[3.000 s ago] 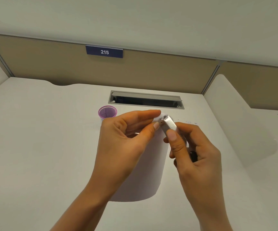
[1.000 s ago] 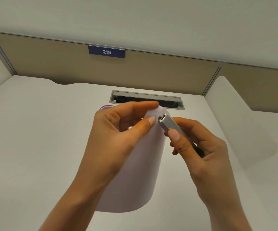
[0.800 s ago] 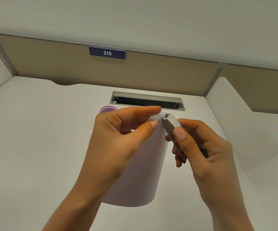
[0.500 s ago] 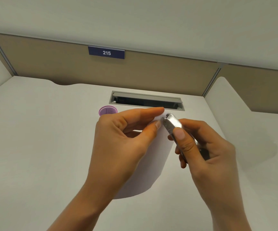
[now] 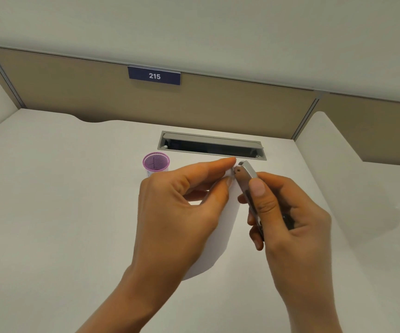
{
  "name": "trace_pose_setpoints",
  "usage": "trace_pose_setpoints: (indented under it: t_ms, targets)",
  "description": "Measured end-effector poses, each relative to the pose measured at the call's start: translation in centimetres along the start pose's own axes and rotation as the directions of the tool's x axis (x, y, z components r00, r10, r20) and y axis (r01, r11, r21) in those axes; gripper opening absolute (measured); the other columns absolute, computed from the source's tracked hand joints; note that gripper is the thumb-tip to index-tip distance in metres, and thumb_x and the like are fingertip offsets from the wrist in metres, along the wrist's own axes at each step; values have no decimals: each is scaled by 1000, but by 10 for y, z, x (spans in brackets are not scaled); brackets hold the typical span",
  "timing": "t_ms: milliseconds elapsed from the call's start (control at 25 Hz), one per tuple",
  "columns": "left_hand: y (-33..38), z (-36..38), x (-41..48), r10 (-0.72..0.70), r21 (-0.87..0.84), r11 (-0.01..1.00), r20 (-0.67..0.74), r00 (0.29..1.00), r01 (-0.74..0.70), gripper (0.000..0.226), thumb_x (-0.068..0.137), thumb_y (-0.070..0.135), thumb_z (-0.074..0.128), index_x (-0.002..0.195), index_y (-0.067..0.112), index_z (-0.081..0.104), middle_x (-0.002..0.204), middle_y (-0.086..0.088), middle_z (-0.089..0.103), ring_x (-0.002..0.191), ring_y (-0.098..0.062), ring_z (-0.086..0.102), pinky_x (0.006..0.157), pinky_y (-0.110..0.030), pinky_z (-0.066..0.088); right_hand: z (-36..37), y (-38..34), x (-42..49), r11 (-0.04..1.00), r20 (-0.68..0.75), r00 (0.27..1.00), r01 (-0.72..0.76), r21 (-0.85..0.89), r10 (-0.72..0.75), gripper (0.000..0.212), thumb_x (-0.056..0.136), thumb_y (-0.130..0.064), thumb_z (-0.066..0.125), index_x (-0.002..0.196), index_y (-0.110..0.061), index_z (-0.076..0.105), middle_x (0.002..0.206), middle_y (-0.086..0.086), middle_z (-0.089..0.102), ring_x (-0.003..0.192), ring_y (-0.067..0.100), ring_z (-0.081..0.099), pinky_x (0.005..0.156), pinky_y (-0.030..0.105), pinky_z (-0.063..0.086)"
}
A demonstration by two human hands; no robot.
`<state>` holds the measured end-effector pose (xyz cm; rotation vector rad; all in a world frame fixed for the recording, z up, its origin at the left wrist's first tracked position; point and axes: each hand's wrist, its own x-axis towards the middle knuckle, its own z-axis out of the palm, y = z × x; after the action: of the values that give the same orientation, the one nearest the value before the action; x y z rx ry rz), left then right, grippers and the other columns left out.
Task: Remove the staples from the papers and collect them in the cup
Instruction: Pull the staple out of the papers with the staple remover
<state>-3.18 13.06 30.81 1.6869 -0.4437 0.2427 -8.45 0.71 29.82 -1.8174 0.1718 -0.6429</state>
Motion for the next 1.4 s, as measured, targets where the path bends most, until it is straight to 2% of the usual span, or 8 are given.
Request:
trace_pose_setpoints:
  t_ms: [160,360,520,680,800,960,1120,1400]
  targets:
    - [-2,-3,3,-86,-103,991,40,995,90,26,71,37,67,96,45,67,76,45,63,79,16,65,59,2,43,3,1,2,944,58,977,-213,252,205,36,81,-50,58,88,-18,73,73,3,69,51,8,53,37,17,39]
    - [-11,-7,10,-235,-246,935,114,965,257,19,67,35,72,82,45,74,81,33,71,79,9,69,56,-6,50,5,1,8,751,263,876,-481,452,403,36,73,-50,58,79,-20,76,66,6,65,44,10,51,33,16,38]
    - [-15,-9,13,-272,-267,916,135,953,300,24,66,39,72,88,48,73,87,28,73,82,5,69,56,-8,51,4,2,10,604,369,827,-562,566,424,34,82,-43,55,85,-17,77,68,6,66,44,11,54,32,16,40]
    - [-18,-9,17,-285,-296,902,144,948,316,24,66,38,71,88,45,74,87,27,74,81,4,70,54,-8,50,3,5,11,571,374,817,-575,585,439,39,79,-45,54,92,-17,77,74,9,69,49,14,59,36,20,45]
    - [-19,-10,20,-285,-309,900,116,952,307,26,65,35,73,91,38,75,87,25,74,81,3,70,54,-9,51,-3,8,12,742,283,875,-483,464,393,39,81,-54,55,92,-23,75,82,9,71,59,17,62,43,26,49]
    - [-19,-12,22,-263,-314,906,109,959,284,28,67,32,74,94,36,75,89,20,76,83,-2,72,59,-11,53,-12,9,16,978,137,977,-181,105,166,36,81,-56,59,97,-28,74,82,-6,73,67,11,64,57,17,52]
    - [-14,-10,19,-213,-307,919,138,967,247,26,69,32,73,92,44,73,87,24,75,85,1,71,62,-7,50,-20,4,23,998,127,992,24,-51,-17,29,78,-43,63,101,-28,73,85,-18,70,74,0,63,63,4,47]
    - [-9,-6,18,-167,-245,951,103,981,188,22,74,26,73,93,37,74,85,29,73,83,8,69,64,-4,49,-22,5,27,983,119,983,151,-103,-139,26,82,-32,66,105,-22,73,94,-10,71,91,5,66,68,3,47]
